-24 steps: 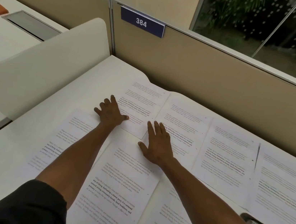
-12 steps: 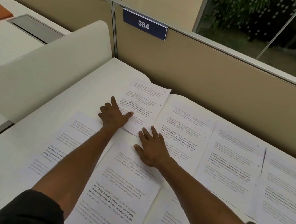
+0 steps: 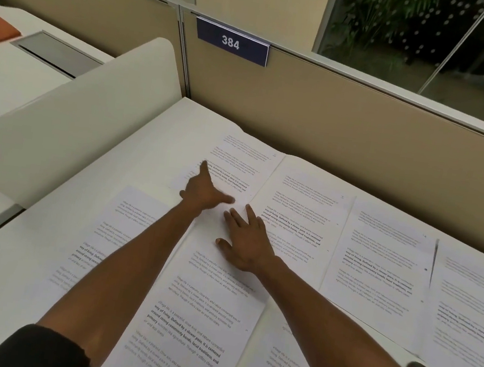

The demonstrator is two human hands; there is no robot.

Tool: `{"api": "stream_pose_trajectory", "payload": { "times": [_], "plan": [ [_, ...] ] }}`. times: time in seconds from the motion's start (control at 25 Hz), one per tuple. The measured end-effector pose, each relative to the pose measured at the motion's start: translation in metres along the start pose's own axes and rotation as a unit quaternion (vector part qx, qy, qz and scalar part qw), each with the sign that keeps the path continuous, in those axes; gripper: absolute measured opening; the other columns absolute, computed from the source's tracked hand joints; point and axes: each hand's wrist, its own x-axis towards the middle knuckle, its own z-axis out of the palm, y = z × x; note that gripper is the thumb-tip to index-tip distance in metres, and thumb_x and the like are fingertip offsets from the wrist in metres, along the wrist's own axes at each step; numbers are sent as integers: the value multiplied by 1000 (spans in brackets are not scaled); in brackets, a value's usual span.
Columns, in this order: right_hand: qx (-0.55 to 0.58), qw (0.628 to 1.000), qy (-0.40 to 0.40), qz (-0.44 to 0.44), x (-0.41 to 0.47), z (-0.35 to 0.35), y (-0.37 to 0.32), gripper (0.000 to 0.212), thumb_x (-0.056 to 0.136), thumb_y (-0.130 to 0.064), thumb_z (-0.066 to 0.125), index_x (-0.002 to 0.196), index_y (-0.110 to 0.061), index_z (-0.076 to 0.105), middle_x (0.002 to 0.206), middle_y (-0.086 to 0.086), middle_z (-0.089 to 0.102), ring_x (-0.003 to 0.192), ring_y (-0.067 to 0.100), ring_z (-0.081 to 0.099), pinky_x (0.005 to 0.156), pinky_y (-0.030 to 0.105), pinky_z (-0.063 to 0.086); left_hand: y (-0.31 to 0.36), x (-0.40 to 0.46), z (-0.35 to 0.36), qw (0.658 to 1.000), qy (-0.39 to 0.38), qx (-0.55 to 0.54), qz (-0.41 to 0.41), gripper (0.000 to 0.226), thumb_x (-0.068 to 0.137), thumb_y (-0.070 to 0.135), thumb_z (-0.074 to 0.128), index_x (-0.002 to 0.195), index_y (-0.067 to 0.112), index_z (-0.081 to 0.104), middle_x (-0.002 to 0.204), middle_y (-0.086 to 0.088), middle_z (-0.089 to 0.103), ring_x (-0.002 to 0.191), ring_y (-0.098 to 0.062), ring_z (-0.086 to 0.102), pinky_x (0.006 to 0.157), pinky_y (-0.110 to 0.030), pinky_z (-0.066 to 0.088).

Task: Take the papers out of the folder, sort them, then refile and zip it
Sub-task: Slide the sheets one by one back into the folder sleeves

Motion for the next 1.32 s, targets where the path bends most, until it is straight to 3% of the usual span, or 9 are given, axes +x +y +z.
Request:
{"api": "stream_pose_trajectory", "payload": {
  "times": [0.16, 0.28, 0.4, 0.56, 0.72, 0.92, 1.04, 1.2, 1.32],
  "plan": [
    [-6, 1000, 2, 1, 1, -3, -1, 65, 105, -45, 34, 160, -15, 16, 168, 0, 12, 155, 32, -7, 123, 51, 3, -8, -15, 11, 980, -6, 185, 75, 114, 78, 57, 75, 158, 21, 3, 160, -19, 22, 146, -40, 25, 115, -53, 29],
    [-15, 1000, 0, -2, 2, -6, 4, 60, 106, -41, 34, 159, -18, 20, 168, 0, 14, 155, 30, -7, 123, 51, 2, -18, -16, 5, 975, 75, 207, 5, 101, 89, 60, 60, 158, 15, 2, 162, -28, 5, 149, -46, 8, 119, -53, 14],
    [-23, 1000, 2, -10, 1, -4, 6, 58, 106, -39, 35, 159, -19, 21, 168, 0, 14, 155, 30, -7, 123, 51, 3, -24, -12, 3, 974, 50, 213, -65, 109, 85, 69, 58, 156, 13, -2, 159, -33, 13, 147, -48, 15, 118, -56, 13],
    [-30, 999, 9, -22, 4, -4, 6, 58, 106, -39, 37, 158, -17, 23, 168, 1, 16, 155, 32, -5, 123, 52, 4, -13, -12, 10, 970, 87, 223, -32, 111, 84, 66, 61, 156, 13, -3, 150, -25, 38, 138, -42, 37, 115, -56, 21],
    [-32, 999, 24, -35, 6, -4, 11, 57, 104, -37, 40, 156, -16, 27, 166, 3, 21, 154, 36, -2, 123, 54, 8, 14, -14, 3, 989, 134, -2, -62, 102, 87, 45, 72, 157, 17, 4, 149, -18, 41, 134, -39, 45, 110, -52, 37],
    [129, 984, 122, -10, 1, -8, 14, 59, 103, -43, 46, 155, -17, 34, 165, 4, 25, 154, 29, 14, 124, 47, 18, 35, -32, -10, 932, 168, -297, -122, 103, 86, 10, 75, 156, 32, 5, 146, -16, 38, 127, -33, 49, 100, -46, 48],
    [425, 859, 225, 178, -21, -26, -3, 69, 94, -59, 55, 152, -27, 36, 162, -1, 32, 146, 20, 33, 119, 40, 28, 34, -46, -15, 886, 191, -401, -131, 109, 81, 5, 78, 155, 39, 6, 143, -14, 45, 124, -31, 55, 102, -47, 49],
    [788, 547, 172, 226, -60, -46, -9, 63, 88, -62, 62, 142, -35, 46, 140, 7, 57, 119, 29, 62, 103, 50, 52, 45, -96, -9, 836, 190, -501, -116, 106, 83, 0, 75, 155, 39, 7, 148, -9, 42, 115, -22, 56, 96, -39, 50],
    [846, 477, 128, 200, -94, -60, -10, 54, 86, -52, 71, 131, -25, 57, 122, 18, 68, 102, 37, 72, 91, 51, 58, 49, -158, 10, 833, 214, -501, -94, 105, 84, 3, 76, 154, 42, 8, 150, -6, 41, 122, -22, 53, 91, -35, 49]
  ]
}}
